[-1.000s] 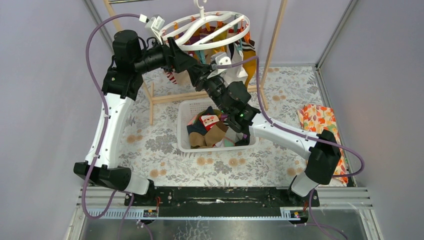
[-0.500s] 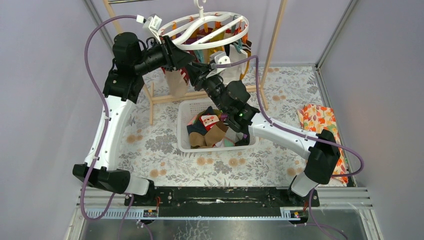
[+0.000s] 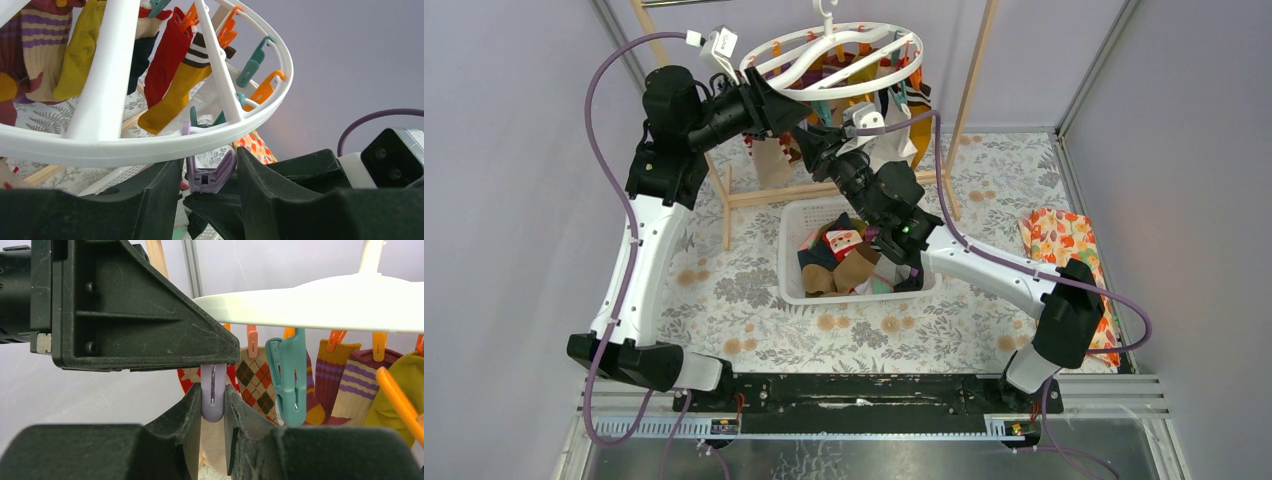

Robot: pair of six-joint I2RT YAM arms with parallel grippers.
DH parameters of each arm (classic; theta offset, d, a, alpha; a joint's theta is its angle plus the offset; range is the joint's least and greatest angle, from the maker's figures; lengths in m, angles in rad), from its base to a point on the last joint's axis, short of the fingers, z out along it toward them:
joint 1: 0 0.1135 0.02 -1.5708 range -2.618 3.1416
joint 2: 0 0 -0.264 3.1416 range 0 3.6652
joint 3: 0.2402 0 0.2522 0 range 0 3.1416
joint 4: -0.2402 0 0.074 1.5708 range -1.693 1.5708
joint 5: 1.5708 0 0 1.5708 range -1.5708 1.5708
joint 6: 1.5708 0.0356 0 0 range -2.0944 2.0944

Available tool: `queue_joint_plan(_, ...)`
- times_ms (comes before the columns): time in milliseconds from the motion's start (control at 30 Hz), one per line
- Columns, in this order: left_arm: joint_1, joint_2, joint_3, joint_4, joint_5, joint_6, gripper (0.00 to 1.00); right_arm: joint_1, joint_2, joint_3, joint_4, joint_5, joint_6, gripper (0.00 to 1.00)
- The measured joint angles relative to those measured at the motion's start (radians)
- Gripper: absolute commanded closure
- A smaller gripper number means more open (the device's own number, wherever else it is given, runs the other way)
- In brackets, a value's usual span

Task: Clip the socks to the hanger
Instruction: Open the clamp at the hanger.

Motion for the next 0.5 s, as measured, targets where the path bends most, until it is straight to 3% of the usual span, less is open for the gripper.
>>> queue_joint_plan(167, 0.003, -0.002, -0.019, 0.017, -0.002, -0.023, 0.69, 0.000, 0.000, 0.000, -0.011, 0.001, 0.006, 0.88)
queue_joint_plan(233, 0.006, -0.003, -0.026, 0.025, -0.003, -0.026, 0.78, 0.000, 0.000, 0.000, -0.014, 0.002, 0.008, 0.82)
queue_joint_plan(400, 0.007, -0.003, -0.031, 0.035, -0.009, -0.027, 0.97, 0.000, 0.000, 0.000, -0.023, -0.005, 0.025, 0.44)
queue_joint_plan(500, 0.010, -0.003, -0.031, 0.048, -0.023, -0.026, 1.00, 0.016, 0.000, 0.000, -0.045, -0.008, 0.048, 0.15)
